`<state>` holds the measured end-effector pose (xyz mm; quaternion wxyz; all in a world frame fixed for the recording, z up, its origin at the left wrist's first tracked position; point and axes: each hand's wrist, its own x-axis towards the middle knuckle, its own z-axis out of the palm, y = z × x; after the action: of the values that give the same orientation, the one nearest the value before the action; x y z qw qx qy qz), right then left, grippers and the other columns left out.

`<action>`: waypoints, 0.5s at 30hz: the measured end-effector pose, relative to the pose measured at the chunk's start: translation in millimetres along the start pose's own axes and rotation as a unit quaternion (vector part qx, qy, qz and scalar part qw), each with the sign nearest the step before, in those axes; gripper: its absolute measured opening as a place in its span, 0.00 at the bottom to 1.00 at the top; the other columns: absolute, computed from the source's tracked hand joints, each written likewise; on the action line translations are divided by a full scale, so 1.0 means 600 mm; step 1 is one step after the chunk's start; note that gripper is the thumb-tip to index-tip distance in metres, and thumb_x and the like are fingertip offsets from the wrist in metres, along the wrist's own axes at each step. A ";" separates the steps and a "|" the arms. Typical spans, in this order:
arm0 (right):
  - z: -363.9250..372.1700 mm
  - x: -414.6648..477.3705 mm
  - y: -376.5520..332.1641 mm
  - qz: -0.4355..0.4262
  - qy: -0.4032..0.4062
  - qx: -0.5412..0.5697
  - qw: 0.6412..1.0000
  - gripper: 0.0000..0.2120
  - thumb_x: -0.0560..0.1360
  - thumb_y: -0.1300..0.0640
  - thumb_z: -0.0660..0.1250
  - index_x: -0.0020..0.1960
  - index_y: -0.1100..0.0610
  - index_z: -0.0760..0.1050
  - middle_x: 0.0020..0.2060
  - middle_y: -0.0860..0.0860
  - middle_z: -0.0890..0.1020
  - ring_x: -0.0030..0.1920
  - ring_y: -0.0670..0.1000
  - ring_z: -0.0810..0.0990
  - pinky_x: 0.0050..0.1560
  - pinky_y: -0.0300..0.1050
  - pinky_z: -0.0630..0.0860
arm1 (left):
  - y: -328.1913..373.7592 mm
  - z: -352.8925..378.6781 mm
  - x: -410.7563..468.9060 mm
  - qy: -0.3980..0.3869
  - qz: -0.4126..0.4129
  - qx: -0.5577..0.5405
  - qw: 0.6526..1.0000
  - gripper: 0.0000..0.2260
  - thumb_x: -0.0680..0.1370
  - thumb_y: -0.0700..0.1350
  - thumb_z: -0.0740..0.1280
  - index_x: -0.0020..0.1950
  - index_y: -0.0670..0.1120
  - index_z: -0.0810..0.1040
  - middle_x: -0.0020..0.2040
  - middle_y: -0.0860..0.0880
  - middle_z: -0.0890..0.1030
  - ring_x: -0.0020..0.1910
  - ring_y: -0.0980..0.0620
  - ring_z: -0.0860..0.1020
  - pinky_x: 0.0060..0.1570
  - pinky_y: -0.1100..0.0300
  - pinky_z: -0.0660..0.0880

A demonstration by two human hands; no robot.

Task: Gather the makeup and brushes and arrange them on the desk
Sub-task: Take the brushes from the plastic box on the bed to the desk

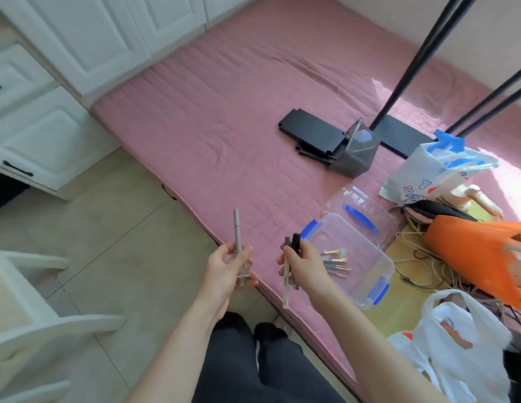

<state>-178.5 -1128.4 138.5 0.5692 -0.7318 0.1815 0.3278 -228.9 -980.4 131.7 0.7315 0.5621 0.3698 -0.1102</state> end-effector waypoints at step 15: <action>0.318 0.018 -0.130 -0.012 -0.112 -0.084 0.990 0.10 0.78 0.62 0.56 0.55 0.58 0.74 0.36 0.53 0.77 0.29 0.50 0.73 0.25 0.40 0.65 | 0.094 -0.310 -0.002 0.087 -0.007 0.031 0.996 0.10 0.80 0.50 0.60 0.48 0.43 0.70 0.42 0.47 0.76 0.33 0.53 0.77 0.28 0.63 0.63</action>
<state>-173.0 -923.3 160.6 0.5261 -0.7380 0.0801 0.4148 -275.0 -793.0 156.5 0.6780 0.5895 0.4323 -0.0773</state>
